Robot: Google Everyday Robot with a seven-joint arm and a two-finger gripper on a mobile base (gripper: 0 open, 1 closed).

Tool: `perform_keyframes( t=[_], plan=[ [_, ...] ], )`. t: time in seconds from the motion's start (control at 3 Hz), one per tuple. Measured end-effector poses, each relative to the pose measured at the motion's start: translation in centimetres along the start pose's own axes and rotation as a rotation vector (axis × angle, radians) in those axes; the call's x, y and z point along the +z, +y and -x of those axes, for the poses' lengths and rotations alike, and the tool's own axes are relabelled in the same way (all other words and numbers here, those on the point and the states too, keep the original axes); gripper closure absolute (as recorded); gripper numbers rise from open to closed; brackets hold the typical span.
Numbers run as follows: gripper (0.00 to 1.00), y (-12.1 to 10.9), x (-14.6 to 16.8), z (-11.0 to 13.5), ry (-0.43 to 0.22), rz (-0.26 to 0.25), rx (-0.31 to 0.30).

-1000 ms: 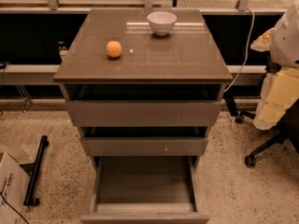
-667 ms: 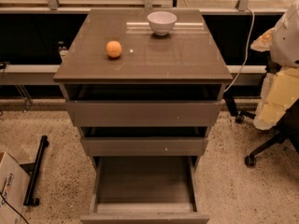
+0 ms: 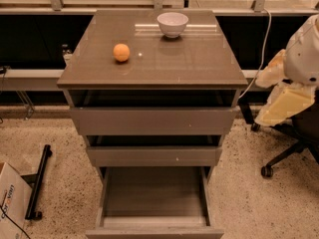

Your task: Close bottom drawer

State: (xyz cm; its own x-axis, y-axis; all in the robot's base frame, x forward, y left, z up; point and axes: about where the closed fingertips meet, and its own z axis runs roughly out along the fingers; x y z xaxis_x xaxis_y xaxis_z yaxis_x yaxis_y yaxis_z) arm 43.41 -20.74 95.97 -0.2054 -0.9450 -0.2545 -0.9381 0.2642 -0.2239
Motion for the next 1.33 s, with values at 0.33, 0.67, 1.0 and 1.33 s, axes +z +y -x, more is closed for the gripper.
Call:
perform_keyframes(
  t=[0.33, 0.67, 1.0, 1.33],
  plan=[
    [0.65, 1.9, 3.0, 0.1, -0.046, 0.053, 0.029],
    [0.88, 3.9, 7.0, -0.3, -0.070, 0.097, 0.088],
    [1.00, 5.4, 11.6, -0.9, -0.098, 0.094, 0.155],
    [1.00, 5.4, 11.6, -0.9, -0.098, 0.095, 0.154]
  ],
)
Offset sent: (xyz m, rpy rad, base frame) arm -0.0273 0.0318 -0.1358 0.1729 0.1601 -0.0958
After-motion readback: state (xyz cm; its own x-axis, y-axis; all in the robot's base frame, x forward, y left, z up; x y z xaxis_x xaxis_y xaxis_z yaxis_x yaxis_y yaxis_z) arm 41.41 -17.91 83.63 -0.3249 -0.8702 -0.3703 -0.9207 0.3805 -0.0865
